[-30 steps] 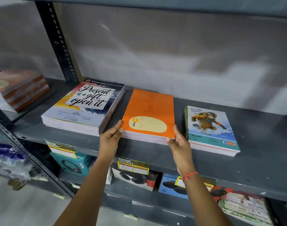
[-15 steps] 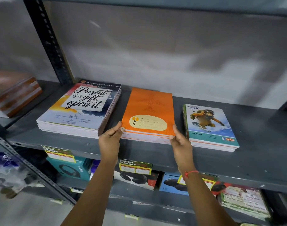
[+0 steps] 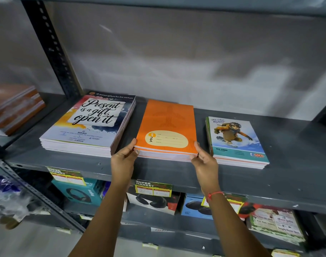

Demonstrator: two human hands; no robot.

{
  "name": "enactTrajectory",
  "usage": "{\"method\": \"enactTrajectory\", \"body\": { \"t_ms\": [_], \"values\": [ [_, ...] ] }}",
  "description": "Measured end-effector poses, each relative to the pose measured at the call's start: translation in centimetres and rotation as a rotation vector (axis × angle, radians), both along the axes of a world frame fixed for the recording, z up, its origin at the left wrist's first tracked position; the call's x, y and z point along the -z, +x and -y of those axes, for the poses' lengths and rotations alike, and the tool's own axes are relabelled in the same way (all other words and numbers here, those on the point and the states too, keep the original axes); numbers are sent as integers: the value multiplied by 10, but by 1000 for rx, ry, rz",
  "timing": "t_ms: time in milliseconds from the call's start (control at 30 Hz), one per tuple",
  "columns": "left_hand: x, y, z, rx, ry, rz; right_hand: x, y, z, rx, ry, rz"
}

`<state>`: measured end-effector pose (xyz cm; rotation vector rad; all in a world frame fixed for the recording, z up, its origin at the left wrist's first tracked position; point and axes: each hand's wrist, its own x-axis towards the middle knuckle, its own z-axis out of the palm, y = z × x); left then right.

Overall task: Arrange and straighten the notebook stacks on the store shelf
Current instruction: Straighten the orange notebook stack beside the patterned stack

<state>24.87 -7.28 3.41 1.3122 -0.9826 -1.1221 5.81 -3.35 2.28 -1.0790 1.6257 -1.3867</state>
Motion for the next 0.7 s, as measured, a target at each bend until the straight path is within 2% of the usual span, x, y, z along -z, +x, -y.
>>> {"method": "enactTrajectory", "body": {
  "t_ms": [567,633,700],
  "values": [
    [-2,-2,-1,-60,20,-37,-3,1,-2,22,20,-55],
    [-4,-6,-5,-103,18,52,-6,0,-6,26,19,-92],
    [-6,-17,-15,-208,-19,273,-5,-4,-15,48,-14,-188]
  ]
}}
